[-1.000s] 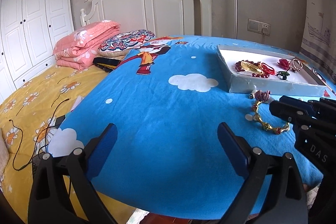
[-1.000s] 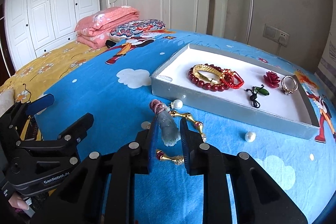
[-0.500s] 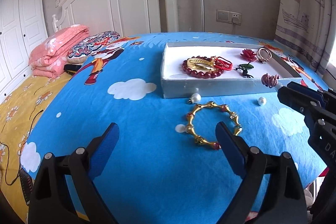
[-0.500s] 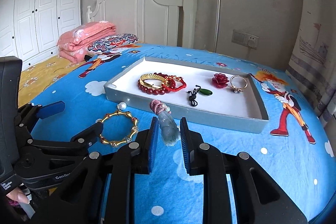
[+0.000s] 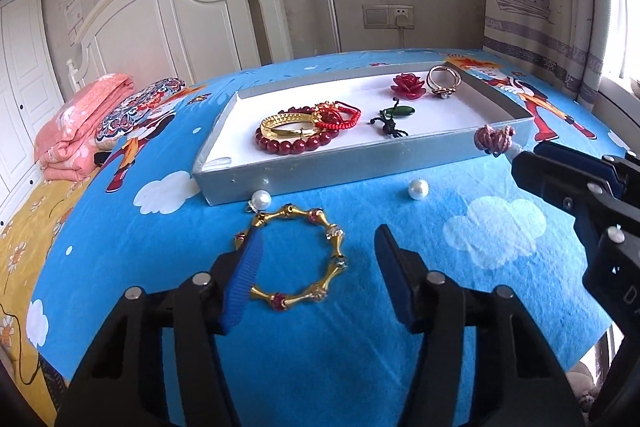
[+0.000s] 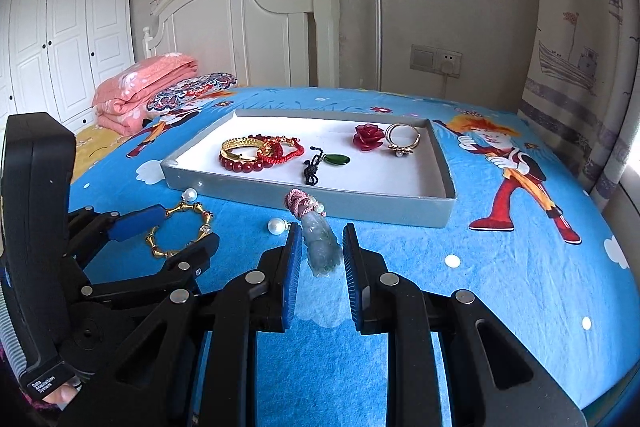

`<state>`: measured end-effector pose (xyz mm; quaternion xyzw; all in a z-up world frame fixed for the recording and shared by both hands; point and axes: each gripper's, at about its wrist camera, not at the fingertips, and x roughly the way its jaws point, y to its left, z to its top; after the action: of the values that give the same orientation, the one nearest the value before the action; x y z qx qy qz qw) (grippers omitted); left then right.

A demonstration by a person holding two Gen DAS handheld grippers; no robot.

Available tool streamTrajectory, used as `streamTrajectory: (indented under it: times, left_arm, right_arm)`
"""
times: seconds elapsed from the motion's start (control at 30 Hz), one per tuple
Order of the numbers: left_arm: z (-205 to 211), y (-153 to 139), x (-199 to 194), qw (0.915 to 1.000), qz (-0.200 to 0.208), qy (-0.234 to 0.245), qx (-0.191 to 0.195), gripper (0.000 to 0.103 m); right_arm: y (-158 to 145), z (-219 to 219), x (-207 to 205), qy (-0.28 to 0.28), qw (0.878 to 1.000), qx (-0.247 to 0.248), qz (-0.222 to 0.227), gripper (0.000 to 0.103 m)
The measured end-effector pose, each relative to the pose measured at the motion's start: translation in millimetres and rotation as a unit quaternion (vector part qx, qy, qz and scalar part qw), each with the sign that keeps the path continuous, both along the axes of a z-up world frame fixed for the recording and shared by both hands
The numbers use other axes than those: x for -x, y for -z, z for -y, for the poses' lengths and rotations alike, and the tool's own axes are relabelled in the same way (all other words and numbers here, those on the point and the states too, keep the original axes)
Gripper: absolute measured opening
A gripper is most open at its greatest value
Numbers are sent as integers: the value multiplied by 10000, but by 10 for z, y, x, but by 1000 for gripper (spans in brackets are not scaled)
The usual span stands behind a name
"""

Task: Organize jewelry
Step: 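Grasp the gold bamboo-link bracelet with the left tool while the right tool holds the jade pendant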

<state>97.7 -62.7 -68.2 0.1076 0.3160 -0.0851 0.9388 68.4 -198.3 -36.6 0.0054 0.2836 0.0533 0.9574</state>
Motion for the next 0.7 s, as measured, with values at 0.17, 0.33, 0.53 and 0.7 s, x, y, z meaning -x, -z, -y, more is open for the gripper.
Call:
streamTrajectory:
  times: [0.17,0.33,0.53,0.7]
  left_arm:
    - [-8,73,3,9998,27,-95,171,41]
    - [37,98,59,9998,125,15,175,23]
    - [-21,89,100,9994,206,-8,283,9]
    - [-218,-33,215,9973,438,-158,575,9]
  right_arm:
    - [9,15,5,12,10000,-38,-9,21]
    - [42,11,1,12,9999,-74,-79,21]
    - [57,-21,21,-26,9999,-43,-94,21]
    - [83,-51,63,-70,9999,-72,-124,21]
